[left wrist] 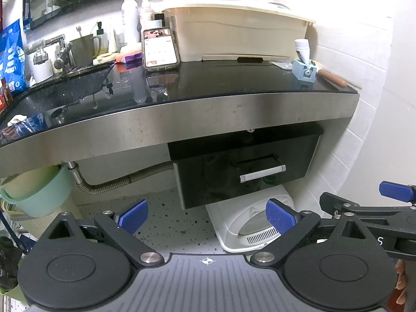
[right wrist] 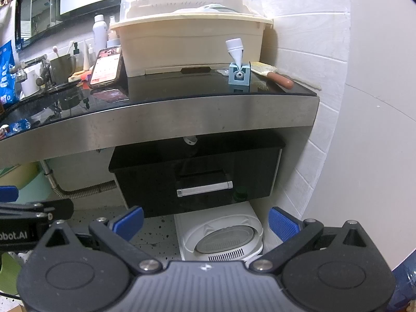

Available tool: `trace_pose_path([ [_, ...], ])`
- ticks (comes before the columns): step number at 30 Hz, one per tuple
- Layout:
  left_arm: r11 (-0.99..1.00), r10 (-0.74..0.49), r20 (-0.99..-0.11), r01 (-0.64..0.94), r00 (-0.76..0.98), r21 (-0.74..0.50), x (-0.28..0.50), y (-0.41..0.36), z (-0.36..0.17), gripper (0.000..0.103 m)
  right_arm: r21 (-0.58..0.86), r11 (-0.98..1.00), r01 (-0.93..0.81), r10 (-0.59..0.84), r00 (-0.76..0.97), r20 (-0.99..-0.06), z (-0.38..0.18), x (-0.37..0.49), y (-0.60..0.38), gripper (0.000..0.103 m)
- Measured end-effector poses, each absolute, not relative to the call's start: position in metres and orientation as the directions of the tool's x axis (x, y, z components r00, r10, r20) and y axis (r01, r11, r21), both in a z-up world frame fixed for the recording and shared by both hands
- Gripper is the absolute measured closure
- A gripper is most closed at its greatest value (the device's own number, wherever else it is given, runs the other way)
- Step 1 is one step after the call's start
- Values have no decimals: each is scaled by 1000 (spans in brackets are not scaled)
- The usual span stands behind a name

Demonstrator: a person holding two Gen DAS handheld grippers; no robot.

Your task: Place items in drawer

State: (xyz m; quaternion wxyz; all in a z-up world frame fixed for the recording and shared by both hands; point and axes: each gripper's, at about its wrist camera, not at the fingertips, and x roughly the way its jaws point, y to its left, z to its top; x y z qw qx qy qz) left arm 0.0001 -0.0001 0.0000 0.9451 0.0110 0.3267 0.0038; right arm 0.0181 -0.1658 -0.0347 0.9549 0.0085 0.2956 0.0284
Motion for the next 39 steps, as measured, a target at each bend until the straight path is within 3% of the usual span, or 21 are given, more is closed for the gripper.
trace_pose_path([
  [39,1000,-3,-619,14,785,12,1,2,0,5,36,999,-40,53,821,-569,-32,19,-165,0],
])
